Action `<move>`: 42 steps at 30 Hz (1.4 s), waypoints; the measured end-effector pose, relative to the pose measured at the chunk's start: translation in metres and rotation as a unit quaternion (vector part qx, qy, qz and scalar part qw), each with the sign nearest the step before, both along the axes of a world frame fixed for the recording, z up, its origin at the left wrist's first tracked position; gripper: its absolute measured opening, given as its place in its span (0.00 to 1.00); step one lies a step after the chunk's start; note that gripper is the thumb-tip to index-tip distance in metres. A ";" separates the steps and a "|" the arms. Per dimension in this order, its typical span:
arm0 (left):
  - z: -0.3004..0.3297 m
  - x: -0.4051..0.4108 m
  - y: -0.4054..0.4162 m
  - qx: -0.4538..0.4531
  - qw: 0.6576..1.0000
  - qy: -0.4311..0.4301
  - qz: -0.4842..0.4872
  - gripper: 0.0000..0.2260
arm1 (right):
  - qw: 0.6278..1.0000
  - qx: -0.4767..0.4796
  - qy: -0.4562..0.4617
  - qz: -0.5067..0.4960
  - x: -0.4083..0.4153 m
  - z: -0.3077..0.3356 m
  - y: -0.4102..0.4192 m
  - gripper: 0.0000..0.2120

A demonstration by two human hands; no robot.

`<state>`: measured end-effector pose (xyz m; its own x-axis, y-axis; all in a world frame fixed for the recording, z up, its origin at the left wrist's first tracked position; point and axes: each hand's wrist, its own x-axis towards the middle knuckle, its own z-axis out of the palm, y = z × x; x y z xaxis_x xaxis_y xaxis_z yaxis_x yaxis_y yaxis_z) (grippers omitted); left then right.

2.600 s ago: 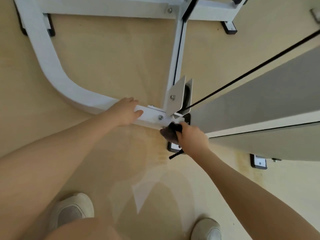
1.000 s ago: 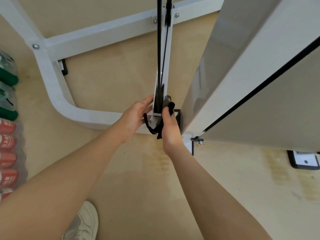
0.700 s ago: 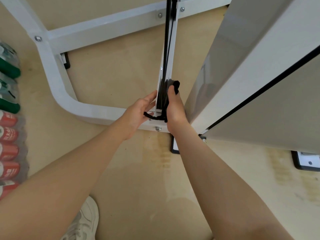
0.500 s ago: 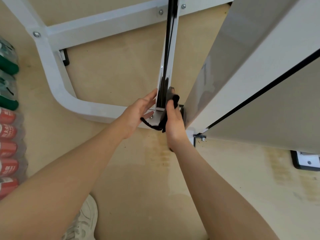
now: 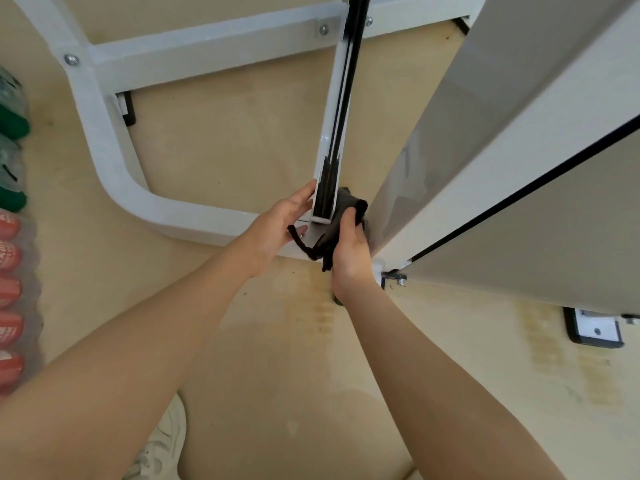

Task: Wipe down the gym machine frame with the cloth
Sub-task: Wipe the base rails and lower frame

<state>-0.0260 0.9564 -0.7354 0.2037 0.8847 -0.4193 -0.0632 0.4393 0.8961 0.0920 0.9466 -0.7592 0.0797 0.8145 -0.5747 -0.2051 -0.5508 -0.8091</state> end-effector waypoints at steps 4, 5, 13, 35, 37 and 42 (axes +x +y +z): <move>0.006 -0.004 0.005 -0.010 0.999 0.032 -0.026 0.18 | 0.984 -0.126 0.059 -0.116 -0.003 0.012 -0.011 0.21; 0.007 -0.007 0.008 -0.011 0.998 0.054 -0.039 0.18 | 0.984 -0.129 0.028 -0.120 -0.005 0.015 -0.015 0.20; -0.022 -0.078 0.004 -0.010 0.942 0.292 -0.166 0.19 | 0.984 -0.163 -0.030 -0.065 -0.009 0.049 -0.026 0.09; -0.081 -0.116 0.041 0.192 0.826 0.449 -0.280 0.17 | 0.149 0.126 -0.772 0.605 -0.071 0.032 0.091 0.17; -0.082 -0.117 0.042 0.198 0.820 0.451 -0.290 0.21 | 0.155 0.107 -0.777 0.601 -0.073 0.035 0.098 0.16; -0.078 -0.117 0.047 0.208 0.811 0.459 -0.298 0.22 | 0.180 0.154 -0.773 0.588 -0.061 0.035 0.057 0.19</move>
<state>-0.1431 1.0034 -0.8139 0.4189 0.8472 -0.3267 0.8265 -0.2066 0.5237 0.0305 1.0040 -0.7240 -0.3808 0.7650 -0.5194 0.5079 0.6425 0.5738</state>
